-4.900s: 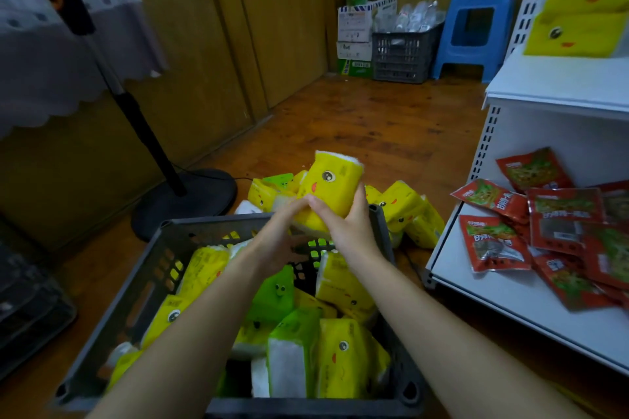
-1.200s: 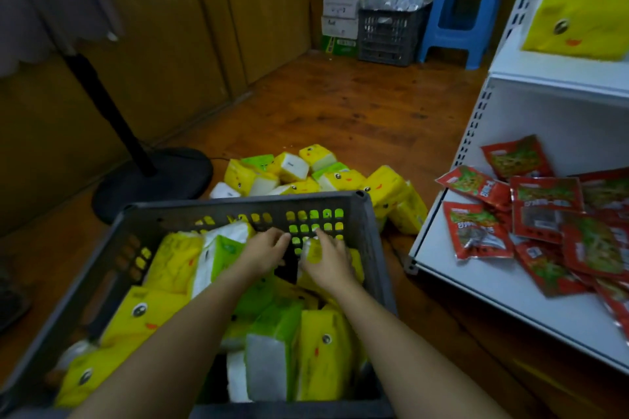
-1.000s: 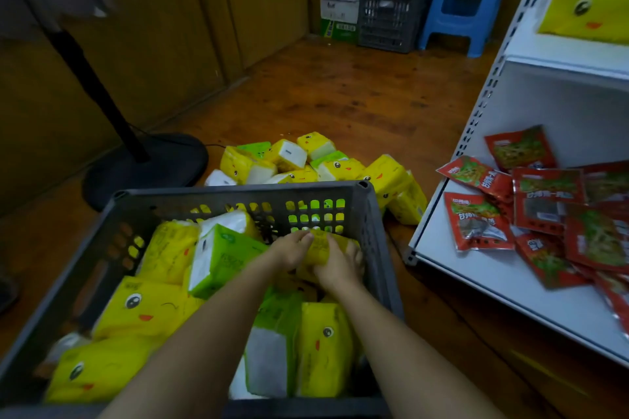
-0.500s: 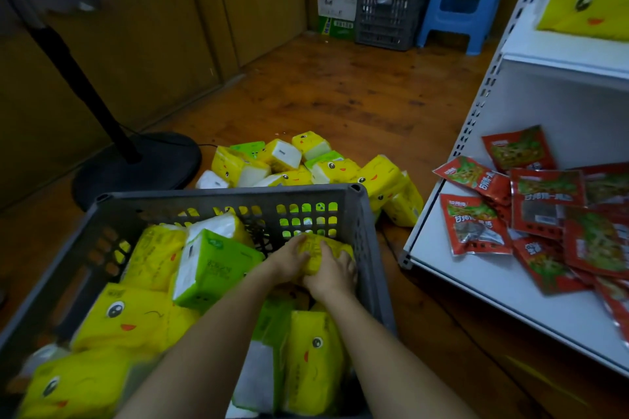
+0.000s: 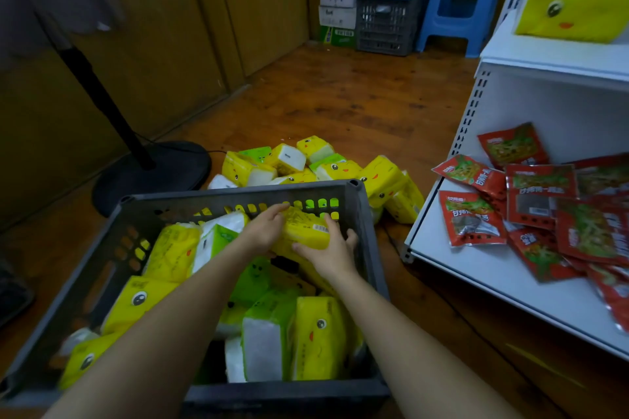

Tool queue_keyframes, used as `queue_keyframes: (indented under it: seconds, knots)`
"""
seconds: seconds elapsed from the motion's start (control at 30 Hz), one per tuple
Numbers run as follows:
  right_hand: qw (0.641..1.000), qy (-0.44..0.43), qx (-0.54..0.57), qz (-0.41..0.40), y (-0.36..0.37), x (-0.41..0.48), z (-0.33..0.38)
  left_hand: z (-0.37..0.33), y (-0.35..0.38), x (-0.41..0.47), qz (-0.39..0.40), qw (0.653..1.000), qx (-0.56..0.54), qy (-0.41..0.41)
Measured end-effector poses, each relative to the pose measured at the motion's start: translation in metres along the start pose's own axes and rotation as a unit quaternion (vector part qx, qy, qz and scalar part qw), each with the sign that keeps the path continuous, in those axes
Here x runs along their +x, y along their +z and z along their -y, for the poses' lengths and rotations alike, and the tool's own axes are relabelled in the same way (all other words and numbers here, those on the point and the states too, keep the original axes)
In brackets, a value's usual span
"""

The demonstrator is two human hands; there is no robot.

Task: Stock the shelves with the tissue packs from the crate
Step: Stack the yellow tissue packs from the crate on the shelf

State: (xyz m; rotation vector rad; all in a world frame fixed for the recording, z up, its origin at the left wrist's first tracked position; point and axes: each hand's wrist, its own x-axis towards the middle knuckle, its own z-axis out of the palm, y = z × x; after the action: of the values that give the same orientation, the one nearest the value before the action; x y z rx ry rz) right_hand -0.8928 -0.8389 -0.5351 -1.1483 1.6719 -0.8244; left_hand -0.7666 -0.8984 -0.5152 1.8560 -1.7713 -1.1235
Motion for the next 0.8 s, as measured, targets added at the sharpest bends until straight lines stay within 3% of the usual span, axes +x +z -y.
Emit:
queue_keyframes:
  seconds: [0.17,0.47,0.8]
  knots:
    - [0.996,-0.064,0.062,-0.024,-0.008,-0.009,0.021,-0.014,-0.024,-0.022,-0.052,0.997,-0.039,0.035]
    - [0.976,-0.164,0.113,-0.087,-0.032,-0.010,0.061,-0.051,-0.053,-0.050,-0.079,0.978,-0.060,0.181]
    - [0.961,-0.205,0.166,-0.084,-0.067,-0.017,0.068,-0.064,-0.047,-0.039,-0.077,0.974,-0.125,0.171]
